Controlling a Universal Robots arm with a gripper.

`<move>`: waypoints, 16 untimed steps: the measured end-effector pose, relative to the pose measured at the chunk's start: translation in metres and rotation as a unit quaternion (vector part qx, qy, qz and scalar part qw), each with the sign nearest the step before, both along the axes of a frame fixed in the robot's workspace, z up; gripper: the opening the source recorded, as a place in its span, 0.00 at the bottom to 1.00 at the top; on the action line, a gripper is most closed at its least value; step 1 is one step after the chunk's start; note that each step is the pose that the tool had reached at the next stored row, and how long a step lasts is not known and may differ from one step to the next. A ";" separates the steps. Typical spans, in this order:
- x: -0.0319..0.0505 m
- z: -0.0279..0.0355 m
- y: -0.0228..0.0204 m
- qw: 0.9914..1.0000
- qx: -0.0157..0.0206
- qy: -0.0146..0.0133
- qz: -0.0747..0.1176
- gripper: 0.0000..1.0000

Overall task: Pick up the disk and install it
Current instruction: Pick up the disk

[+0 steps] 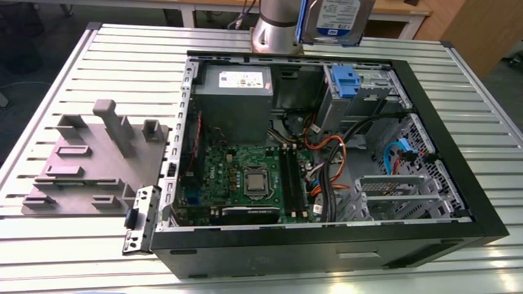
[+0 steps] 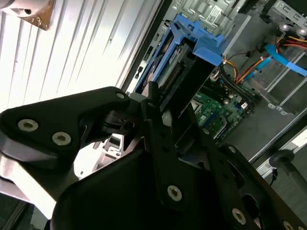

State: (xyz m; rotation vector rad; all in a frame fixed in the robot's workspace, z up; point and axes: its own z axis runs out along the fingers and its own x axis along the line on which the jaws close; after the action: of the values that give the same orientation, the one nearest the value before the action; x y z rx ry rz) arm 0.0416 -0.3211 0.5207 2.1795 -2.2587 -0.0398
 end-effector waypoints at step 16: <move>-0.0073 -0.0023 0.0003 1.000 0.000 0.000 0.000 0.35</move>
State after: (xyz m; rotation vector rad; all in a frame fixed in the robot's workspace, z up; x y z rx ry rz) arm 0.0343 -0.3208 0.5183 2.1799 -2.2590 -0.0387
